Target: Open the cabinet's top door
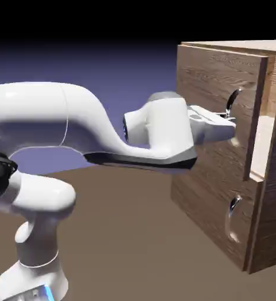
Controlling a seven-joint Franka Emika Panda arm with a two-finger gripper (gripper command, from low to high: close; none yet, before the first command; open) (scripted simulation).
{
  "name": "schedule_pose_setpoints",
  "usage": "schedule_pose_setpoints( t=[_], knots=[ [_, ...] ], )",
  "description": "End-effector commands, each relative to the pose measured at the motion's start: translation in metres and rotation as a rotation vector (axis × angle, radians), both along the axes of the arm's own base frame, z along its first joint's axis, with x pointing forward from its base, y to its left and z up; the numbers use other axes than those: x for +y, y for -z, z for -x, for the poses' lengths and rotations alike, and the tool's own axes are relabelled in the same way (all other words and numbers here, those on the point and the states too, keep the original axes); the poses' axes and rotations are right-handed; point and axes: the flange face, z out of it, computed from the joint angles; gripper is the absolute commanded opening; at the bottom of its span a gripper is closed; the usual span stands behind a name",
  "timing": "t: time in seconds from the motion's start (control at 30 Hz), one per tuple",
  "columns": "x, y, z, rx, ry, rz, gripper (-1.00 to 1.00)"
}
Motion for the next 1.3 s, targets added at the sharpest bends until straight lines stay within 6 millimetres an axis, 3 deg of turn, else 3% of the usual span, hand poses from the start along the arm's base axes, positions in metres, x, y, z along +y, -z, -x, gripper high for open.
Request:
schedule_pose_setpoints(
  t=[0.0,0.27,0.6,1.27],
  knots=[
    [0.004,0.0,0.008,0.001,0.019,-0.003,-1.0],
    [0.031,0.0,0.052,0.001,0.134,-0.003,-1.0],
    [0.083,0.0,0.116,0.001,0.315,-0.003,-1.0],
    [0.188,0.0,0.196,0.0,0.607,-0.003,-1.0]
  ],
)
